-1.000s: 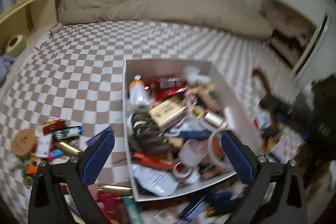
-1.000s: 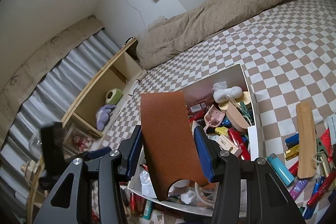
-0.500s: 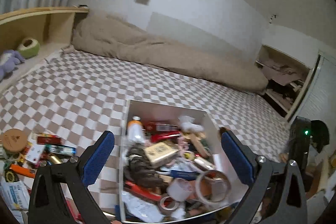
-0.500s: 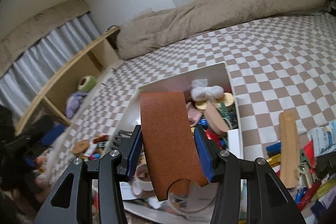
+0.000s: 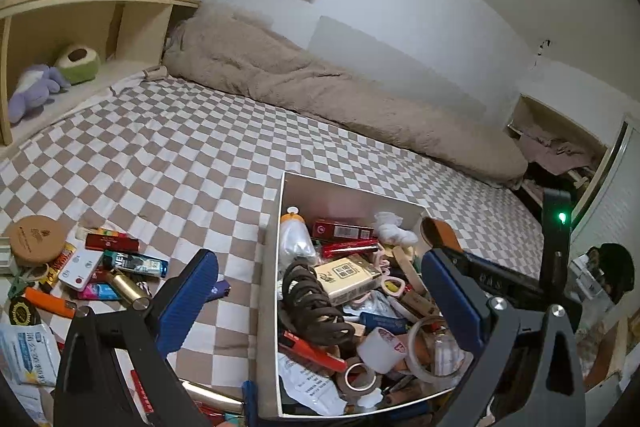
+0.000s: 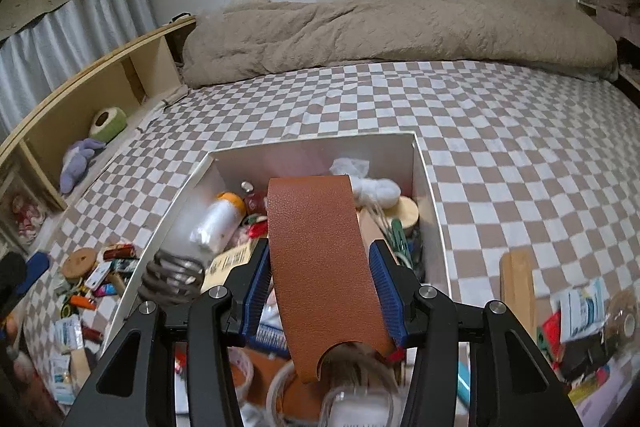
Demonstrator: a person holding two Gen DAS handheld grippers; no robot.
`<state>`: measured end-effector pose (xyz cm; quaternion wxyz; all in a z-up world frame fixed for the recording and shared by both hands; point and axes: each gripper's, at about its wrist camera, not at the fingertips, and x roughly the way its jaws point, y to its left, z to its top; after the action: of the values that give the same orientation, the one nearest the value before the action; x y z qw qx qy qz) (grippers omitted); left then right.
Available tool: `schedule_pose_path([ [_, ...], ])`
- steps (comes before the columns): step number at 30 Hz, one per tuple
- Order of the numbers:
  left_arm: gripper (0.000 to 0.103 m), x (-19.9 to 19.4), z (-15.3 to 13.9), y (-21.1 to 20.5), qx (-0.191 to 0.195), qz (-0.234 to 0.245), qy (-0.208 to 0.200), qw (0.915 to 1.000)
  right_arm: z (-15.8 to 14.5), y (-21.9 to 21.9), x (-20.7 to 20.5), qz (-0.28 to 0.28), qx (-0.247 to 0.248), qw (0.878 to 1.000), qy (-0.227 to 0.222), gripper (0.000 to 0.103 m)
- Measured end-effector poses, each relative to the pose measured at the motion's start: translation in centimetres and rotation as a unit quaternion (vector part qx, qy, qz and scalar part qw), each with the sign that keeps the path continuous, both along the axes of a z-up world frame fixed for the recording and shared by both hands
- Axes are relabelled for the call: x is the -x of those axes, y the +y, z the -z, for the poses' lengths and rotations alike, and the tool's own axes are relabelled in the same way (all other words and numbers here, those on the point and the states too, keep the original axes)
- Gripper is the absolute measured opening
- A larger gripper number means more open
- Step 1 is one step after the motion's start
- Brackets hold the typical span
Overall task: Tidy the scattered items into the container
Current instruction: 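Lower the brown leather strip into the box and open the right tool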
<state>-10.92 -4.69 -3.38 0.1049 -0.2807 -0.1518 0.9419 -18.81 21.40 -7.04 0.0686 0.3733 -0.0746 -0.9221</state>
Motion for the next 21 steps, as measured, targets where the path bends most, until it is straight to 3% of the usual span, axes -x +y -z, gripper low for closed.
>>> schedule_pose_path([
  [6, 0.102, 0.2, 0.5, 0.6, 0.007, 0.003, -0.004, 1.0, 1.2, 0.2, 1.6, 0.017, -0.011, 1.0, -0.012, 0.054],
  [7, 0.102, 0.3, 0.6, 0.7, 0.009, 0.003, -0.004, 0.9999, 1.5, 0.4, 1.8, 0.025, -0.013, 1.0, -0.012, 0.071],
  [9, 0.102, 0.2, 0.8, 0.9, 0.012, 0.005, -0.005, 0.9999, 1.7, 0.8, 2.1, 0.032, 0.002, 0.999, -0.024, 0.097],
  [13, 0.102, 0.3, 1.1, 1.5, 0.017, 0.011, -0.008, 0.9998, 0.7, 1.5, 1.0, 0.037, 0.005, 0.999, 0.003, 0.097],
  [21, 0.102, 0.2, 1.3, 2.2, 0.03, 0.014, -0.009, 0.9994, -0.6, 2.3, -0.8, 0.03, 0.028, 0.999, 0.01, 0.097],
])
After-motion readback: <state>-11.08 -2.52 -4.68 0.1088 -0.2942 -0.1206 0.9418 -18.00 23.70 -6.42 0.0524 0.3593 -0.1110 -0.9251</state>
